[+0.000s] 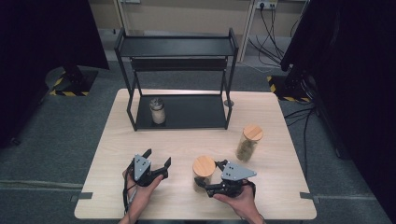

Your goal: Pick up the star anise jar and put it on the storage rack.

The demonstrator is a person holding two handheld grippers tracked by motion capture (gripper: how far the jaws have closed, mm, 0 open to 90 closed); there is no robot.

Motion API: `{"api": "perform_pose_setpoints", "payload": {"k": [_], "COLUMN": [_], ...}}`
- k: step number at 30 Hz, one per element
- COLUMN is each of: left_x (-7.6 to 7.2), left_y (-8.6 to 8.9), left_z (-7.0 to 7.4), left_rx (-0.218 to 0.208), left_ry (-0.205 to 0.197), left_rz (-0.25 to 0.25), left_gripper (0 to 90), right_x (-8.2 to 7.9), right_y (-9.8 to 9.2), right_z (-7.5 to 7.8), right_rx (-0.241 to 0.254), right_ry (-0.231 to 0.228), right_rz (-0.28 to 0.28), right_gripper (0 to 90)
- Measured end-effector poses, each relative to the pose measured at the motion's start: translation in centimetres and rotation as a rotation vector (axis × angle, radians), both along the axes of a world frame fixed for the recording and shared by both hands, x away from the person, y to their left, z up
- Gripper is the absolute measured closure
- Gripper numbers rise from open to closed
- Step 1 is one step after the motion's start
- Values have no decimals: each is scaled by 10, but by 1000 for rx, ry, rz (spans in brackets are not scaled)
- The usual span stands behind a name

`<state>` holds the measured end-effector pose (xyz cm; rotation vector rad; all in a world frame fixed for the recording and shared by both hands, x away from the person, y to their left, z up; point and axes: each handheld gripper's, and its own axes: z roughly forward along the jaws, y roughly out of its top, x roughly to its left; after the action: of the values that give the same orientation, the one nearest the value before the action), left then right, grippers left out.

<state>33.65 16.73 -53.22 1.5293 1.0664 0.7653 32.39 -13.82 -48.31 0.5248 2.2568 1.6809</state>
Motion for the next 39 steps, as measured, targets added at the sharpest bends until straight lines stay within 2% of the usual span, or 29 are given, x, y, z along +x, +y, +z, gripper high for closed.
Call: {"api": "perform_pose_setpoints", "payload": {"k": [10,20,39], "left_x": [0,0,-1], "left_y": [0,0,0], "left_z": [0,0,0], "left_rx": [0,-1,-1], "left_ry": [-3,-4,-6], "left_rz": [-3,-2,-4], "left_gripper": [140,140,140], "right_x": [-2,8,32], "right_y": [4,15,29], "right_z": [3,16,27], "right_rx": [4,38,44], "right_ry": [0,-20,-36], "right_rz": [-58,-101,-183], "right_gripper": [256,256,256]}}
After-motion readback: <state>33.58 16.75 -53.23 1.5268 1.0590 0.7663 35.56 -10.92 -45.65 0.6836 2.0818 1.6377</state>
